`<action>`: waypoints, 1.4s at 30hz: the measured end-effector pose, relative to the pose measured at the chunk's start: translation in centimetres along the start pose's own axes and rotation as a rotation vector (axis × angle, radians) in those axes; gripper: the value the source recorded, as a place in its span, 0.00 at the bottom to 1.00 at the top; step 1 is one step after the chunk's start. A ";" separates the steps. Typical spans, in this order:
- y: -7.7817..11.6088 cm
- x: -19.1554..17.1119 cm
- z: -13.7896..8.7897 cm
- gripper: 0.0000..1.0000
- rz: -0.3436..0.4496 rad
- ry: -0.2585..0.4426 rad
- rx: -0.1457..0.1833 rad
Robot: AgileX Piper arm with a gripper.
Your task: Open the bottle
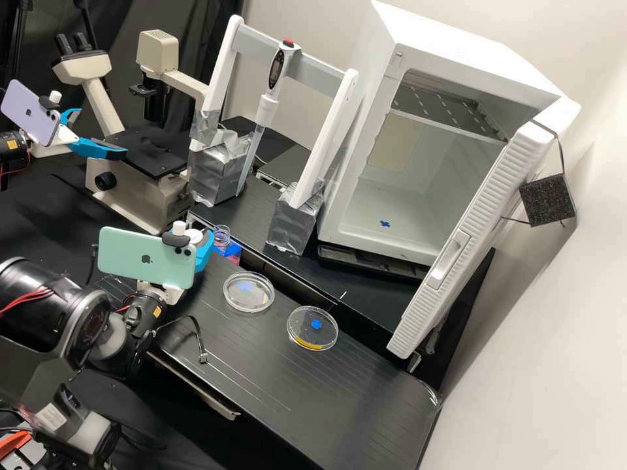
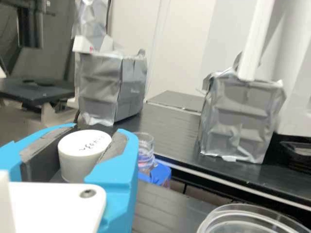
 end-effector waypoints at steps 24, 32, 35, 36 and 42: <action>-0.5 0.3 0.9 1.00 -0.021 -0.053 -0.022; 1.1 -0.4 0.3 1.00 0.032 0.014 0.012; 2.3 -1.2 -0.2 1.00 0.079 0.060 0.028; 2.5 -1.6 -0.4 1.00 0.086 0.076 0.035; 4.9 -3.4 -1.9 1.00 0.285 0.129 0.036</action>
